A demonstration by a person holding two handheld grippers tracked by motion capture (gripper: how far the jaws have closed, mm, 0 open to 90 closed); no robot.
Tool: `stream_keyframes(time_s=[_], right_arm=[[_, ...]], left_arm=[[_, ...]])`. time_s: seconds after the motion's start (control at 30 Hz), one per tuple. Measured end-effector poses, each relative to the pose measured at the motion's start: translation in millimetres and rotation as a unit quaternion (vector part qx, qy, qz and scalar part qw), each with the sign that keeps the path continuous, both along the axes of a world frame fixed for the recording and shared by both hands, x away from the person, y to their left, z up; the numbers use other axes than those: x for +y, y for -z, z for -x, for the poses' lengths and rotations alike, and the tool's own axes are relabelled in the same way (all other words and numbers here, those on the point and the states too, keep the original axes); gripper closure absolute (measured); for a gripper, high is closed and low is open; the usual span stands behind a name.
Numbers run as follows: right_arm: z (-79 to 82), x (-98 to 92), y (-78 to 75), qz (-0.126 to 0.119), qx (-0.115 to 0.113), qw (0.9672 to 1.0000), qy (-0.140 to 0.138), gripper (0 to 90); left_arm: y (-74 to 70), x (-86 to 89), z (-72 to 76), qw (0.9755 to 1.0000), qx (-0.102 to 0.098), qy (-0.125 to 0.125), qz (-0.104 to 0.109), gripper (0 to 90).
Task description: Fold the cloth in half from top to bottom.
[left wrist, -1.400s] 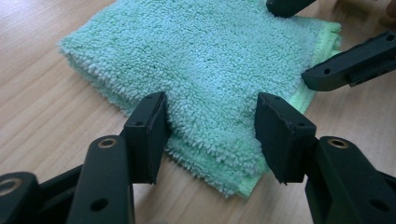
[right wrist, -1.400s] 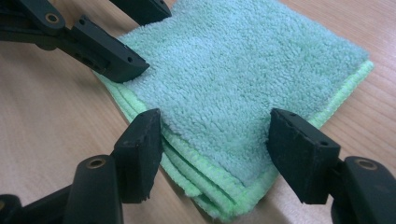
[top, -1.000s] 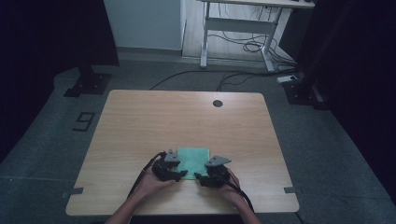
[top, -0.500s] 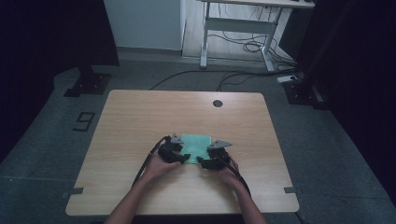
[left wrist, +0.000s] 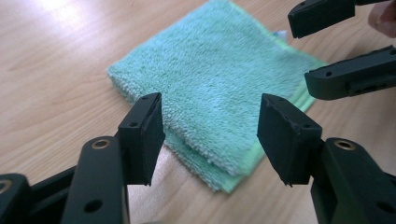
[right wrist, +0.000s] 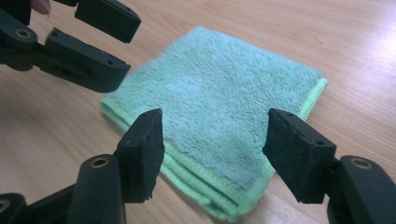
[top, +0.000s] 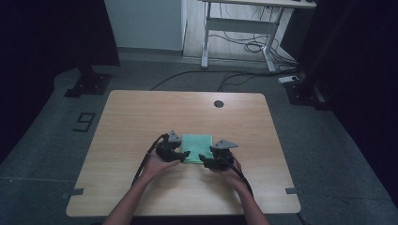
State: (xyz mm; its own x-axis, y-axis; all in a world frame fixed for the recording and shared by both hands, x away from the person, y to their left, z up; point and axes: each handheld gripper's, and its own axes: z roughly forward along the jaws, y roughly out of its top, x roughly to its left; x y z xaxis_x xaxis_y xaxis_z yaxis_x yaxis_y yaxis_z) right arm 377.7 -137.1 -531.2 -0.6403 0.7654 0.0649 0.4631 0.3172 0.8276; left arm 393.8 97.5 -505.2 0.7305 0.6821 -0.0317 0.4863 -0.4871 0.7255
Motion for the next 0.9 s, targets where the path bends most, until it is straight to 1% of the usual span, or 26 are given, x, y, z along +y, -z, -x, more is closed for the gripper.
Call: stream_keyframes(time_s=[0.1,0.23,0.27,0.47,0.57,0.7,0.73,0.77,0.9], right_arm=[[7.5,-3.6,-4.8,-0.014,-0.007,0.9999,0.003,37.3],[20.4,-10.5,-8.7,-0.024,-0.016,0.9996,0.001,37.3],[23.8,-12.1,-9.3,-0.024,-0.018,0.9995,0.001,37.3],[43.4,-23.7,-11.9,-0.030,-0.023,0.9993,0.004,37.3],[53.3,-28.9,-13.9,-0.029,-0.031,0.9991,0.002,37.3],[67.1,-38.2,-16.6,-0.038,-0.043,0.9983,0.000,37.9],[70.4,-40.8,-16.5,-0.038,-0.044,0.9983,-0.001,37.9],[73.5,-43.5,-16.2,-0.039,-0.045,0.9982,0.000,38.1],[83.6,-52.6,-13.9,-0.039,-0.047,0.9981,0.004,38.1]], left_arm=[[-5.0,5.4,9.0,0.9999,-0.004,0.001,0.014,40.5],[-8.0,13.1,21.7,0.9997,-0.008,0.000,0.024,40.5],[-8.4,14.9,25.2,0.9997,-0.009,-0.002,0.023,40.4],[-8.6,28.6,45.3,0.9990,-0.018,-0.009,0.039,40.5],[-8.1,35.1,54.6,0.9987,-0.023,-0.012,0.043,40.7],[-7.2,42.3,68.3,0.9983,-0.029,-0.006,0.051,40.8],[-7.2,42.3,68.3,0.9983,-0.029,-0.006,0.051,40.7],[-7.6,45.5,74.7,0.9979,-0.034,-0.004,0.055,40.8],[-8.0,51.3,85.5,0.9977,-0.037,0.001,0.057,40.9]])
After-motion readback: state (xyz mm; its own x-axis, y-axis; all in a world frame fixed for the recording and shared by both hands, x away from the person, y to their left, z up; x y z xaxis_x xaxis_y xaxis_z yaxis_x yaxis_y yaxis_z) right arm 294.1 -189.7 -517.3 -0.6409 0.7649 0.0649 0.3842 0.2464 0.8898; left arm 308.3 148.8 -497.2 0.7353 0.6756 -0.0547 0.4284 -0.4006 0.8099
